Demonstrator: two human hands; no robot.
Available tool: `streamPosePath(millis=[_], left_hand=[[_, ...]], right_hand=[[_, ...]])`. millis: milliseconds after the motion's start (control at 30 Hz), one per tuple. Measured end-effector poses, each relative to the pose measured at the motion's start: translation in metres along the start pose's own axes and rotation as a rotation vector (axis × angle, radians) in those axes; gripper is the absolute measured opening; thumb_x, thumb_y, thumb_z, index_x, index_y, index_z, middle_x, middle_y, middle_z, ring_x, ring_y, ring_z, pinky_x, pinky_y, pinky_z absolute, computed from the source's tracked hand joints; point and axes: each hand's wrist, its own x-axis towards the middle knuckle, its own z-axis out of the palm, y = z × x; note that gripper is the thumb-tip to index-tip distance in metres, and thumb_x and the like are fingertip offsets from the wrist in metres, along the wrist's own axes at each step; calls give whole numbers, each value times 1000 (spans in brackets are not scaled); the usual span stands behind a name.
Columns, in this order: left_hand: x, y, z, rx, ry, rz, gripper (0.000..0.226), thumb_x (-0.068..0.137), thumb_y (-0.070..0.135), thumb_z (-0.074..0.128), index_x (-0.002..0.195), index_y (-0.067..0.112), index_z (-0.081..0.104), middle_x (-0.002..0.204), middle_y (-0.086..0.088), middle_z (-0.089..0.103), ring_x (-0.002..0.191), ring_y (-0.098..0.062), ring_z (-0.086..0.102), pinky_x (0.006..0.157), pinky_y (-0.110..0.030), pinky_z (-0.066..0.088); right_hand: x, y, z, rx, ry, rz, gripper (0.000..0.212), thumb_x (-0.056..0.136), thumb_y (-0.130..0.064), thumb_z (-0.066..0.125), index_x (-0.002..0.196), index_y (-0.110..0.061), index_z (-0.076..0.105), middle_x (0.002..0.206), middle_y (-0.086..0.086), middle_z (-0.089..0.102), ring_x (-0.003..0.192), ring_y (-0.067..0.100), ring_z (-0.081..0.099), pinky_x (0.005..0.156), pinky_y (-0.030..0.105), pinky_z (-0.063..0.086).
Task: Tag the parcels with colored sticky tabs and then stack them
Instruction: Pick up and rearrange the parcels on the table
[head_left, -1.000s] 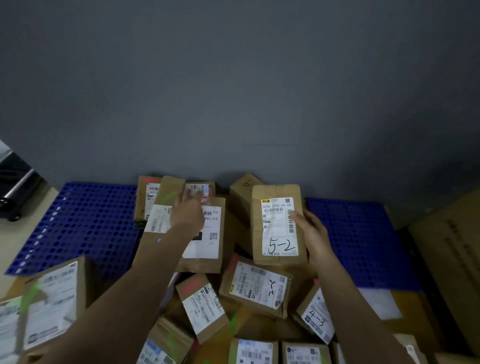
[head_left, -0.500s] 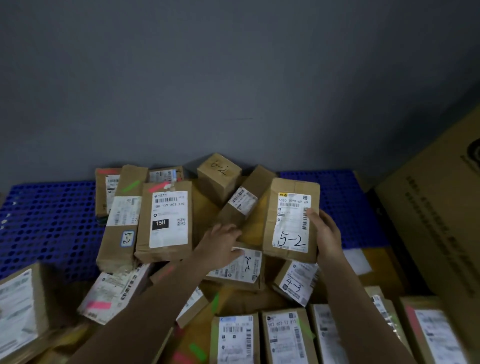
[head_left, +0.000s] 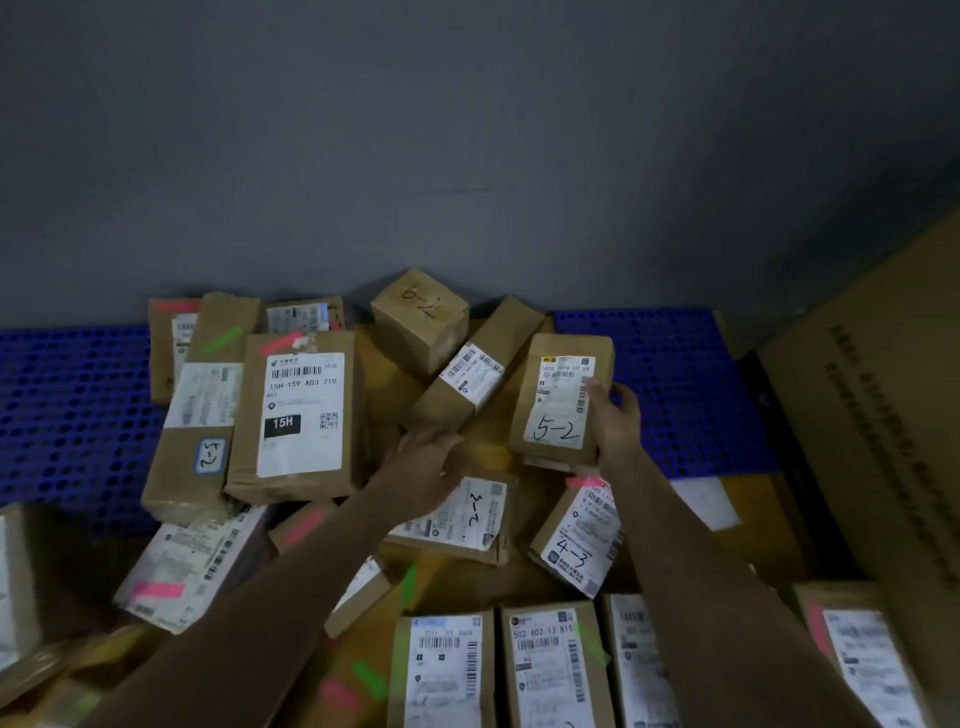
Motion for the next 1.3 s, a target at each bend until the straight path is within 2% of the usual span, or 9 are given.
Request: streamPosePath(millis=[267,367,467,533,700,800,867,1033,1300], left_hand=[[-30,-15,6,-113,212,119,41,96,21,50,137,16,46,144,-5,40,134,-28,31,110,-36,26],[-55,-20,8,-141,301,88,38,96,21,45,131,11,51,134,-11,45,123,-28,39,104,-34,32],[-87,-24,12,-142,382,82,25,97,18,49,120,11,56,116,-7,53,92,-21,55,75,-32,45],[-110,-29,22,-210,376,101,13,96,17,50,107,12,57,98,-6,58,73,-19,56,64,-38,48],[-163,-51,62,-198,253,2,12,98,19,48,87,17,52,74,6,52,65,-18,54,55,-33,40],[-182,-71,89,-136,166,-89,16,96,16,48,88,6,58,79,-8,58,72,-29,59,58,-35,42],[-184,-82,108,-86,82,-112,17,95,15,49,95,4,61,95,-13,61,93,-32,60,71,-39,48],[-173,-86,146,107,-97,-138,35,96,17,46,130,13,50,137,-7,45,124,-28,46,94,-41,46],[-156,-91,163,320,-67,-112,39,97,21,44,136,16,41,146,-7,29,139,-28,20,107,-38,33]], right_hand=[[20,23,16,-396,-131,-9,46,99,-29,50,140,-11,39,139,13,50,124,31,50,103,41,43],[-2,30,10,-455,-93,-231,43,96,-24,53,137,-12,44,135,13,50,123,30,50,101,40,44],[-51,45,6,-503,-108,-550,39,94,-19,55,132,-11,50,132,11,48,115,20,50,100,35,44],[-95,55,7,-532,-214,-751,30,95,-11,55,125,-9,56,121,7,50,99,13,53,87,27,47],[-169,102,18,-726,-582,-1028,15,90,-10,55,99,-8,67,93,6,64,80,17,58,67,26,48],[-187,134,24,-923,-772,-959,15,93,-13,56,101,-10,68,93,4,64,75,9,50,61,12,34],[-187,155,26,-996,-851,-898,16,92,-13,59,104,-7,68,101,6,60,82,15,53,64,20,38],[-180,174,25,-1019,-826,-875,18,88,-15,65,104,-9,68,111,5,57,100,23,56,84,38,49],[-169,170,22,-1074,-760,-927,34,89,-36,48,107,-16,68,106,3,61,97,25,58,76,37,52]])
